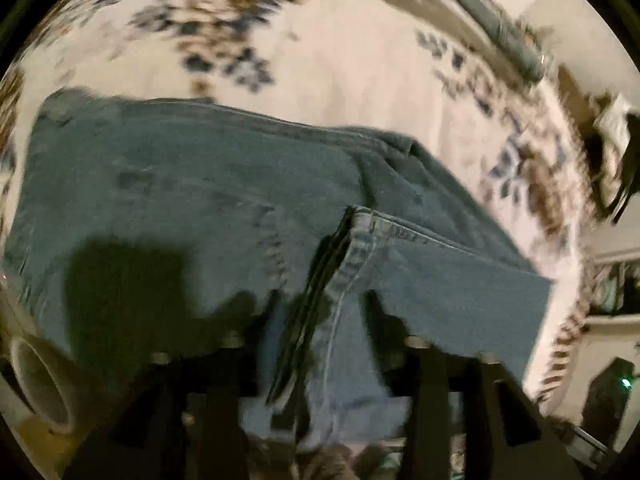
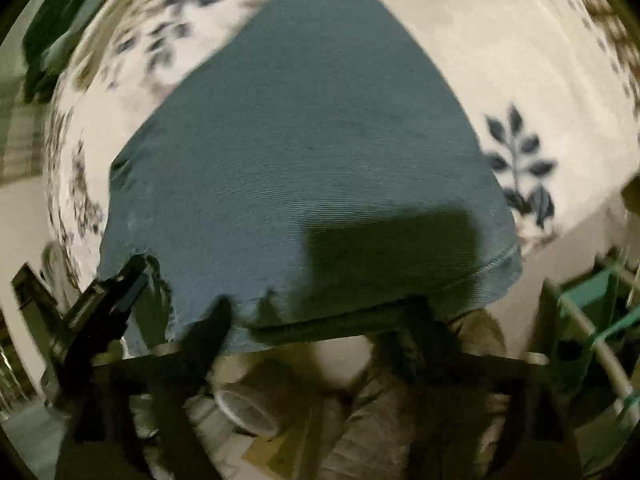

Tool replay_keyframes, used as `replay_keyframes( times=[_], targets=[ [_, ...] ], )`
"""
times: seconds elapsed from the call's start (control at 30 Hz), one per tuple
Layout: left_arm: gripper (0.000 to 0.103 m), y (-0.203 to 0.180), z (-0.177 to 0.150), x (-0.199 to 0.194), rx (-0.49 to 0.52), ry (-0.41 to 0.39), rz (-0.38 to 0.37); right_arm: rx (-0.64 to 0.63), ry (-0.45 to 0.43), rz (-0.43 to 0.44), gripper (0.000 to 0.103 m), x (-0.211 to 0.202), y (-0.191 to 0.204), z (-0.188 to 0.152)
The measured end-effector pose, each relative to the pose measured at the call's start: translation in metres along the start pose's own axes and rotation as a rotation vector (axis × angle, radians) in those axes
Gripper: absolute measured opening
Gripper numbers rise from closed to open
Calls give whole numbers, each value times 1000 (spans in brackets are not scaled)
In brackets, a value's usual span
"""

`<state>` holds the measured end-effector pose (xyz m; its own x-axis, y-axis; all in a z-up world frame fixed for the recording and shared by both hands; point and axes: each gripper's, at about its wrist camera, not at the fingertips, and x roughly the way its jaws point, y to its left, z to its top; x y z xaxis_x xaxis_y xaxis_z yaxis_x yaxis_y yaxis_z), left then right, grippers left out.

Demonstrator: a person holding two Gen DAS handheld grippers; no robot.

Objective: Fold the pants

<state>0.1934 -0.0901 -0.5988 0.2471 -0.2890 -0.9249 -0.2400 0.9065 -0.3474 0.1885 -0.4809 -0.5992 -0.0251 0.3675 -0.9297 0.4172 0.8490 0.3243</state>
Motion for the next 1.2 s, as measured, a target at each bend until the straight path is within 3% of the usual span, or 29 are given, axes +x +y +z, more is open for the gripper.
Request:
replay_keyframes(
  times=[0.07,0.23,0.37,0.57,0.83,0.87,0.9,0.97,1.07,1.2],
  targets=[
    [81,23,-9,-22,-86,-44,-50,-87,-23,-35,96,-2,21,-4],
    [81,117,-23,-59,-409,-170,-69,-231,-36,-50,96,2,75,-10],
    [81,188,-35,-57,-673,-273,-111,-307,-62,-66,96,11,116,-9],
    [80,233,-34,-21,-900,-333,-172,-318,-37,-86,96,33,143,-4],
    [79,240,-8,-15,-881,-405,-145,-350,-32,-114,96,60,165,-3],
    [75,240,-6,-15,-881,-412,-143,-346,-31,-113,96,63,166,-2],
    [57,239,-5,-15,-877,-422,-128,-343,-34,-113,96,63,166,-2],
    [34,238,-6,-20,-851,-447,-125,-342,-38,-115,96,64,164,-3],
    [29,218,-5,-41,-753,-500,-76,-340,-45,-111,96,63,159,-4],
    [26,176,-10,-81,-626,-580,-70,-329,-48,-103,96,57,143,-4]
  ],
)
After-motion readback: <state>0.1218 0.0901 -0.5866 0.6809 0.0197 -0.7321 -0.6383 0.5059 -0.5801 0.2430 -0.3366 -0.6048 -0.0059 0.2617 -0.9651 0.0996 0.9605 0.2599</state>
